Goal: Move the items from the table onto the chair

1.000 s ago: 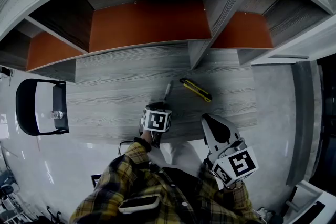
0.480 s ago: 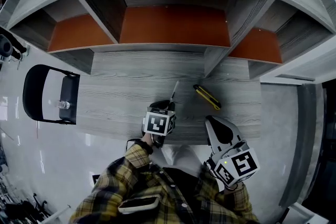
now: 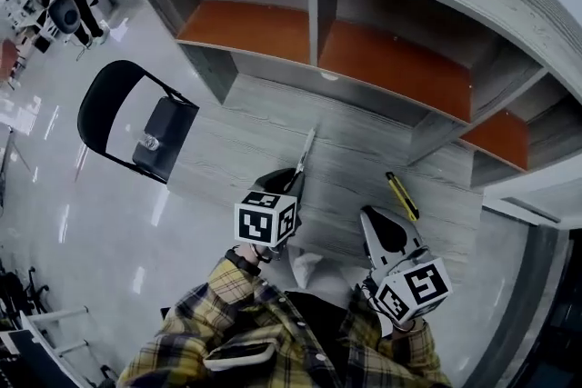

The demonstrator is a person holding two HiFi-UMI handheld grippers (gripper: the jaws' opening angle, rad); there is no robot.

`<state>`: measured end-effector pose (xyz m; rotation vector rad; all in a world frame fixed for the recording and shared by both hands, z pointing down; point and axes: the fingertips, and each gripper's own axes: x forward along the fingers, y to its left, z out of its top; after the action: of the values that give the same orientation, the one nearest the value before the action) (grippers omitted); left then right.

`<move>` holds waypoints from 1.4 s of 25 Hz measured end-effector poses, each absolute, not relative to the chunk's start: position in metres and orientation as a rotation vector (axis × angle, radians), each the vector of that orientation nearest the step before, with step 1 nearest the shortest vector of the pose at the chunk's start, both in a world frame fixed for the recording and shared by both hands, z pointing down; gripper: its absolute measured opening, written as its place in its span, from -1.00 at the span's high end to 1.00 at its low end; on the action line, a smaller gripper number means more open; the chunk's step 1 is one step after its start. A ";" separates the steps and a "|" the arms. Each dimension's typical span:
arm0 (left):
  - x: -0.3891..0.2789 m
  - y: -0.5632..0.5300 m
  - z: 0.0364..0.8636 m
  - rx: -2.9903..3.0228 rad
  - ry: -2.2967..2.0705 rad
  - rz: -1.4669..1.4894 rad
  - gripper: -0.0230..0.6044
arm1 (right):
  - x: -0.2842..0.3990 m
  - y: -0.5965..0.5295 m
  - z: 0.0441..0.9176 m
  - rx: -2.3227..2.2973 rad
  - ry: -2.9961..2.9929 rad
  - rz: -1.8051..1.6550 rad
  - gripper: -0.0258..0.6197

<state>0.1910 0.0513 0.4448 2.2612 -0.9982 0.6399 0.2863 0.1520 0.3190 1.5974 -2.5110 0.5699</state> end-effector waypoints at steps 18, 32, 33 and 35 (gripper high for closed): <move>-0.110 -0.033 0.468 1.970 -1.299 0.469 0.78 | 0.074 0.051 0.356 1.342 -2.515 0.656 0.87; -0.300 -0.150 0.578 1.868 -1.281 0.518 0.78 | -0.119 -0.070 0.426 1.305 -2.464 0.750 0.87; -0.311 -0.155 0.594 1.851 -1.287 0.529 0.78 | -0.131 -0.079 0.435 1.283 -2.470 0.756 0.87; -0.332 -0.163 0.630 1.811 -1.304 0.550 0.78 | -0.154 -0.093 0.453 1.234 -2.481 0.767 0.87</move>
<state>-0.3320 -0.1630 0.6298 1.8114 -1.3036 0.5504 -0.1537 -0.0932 0.4534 1.2337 -2.4812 0.7666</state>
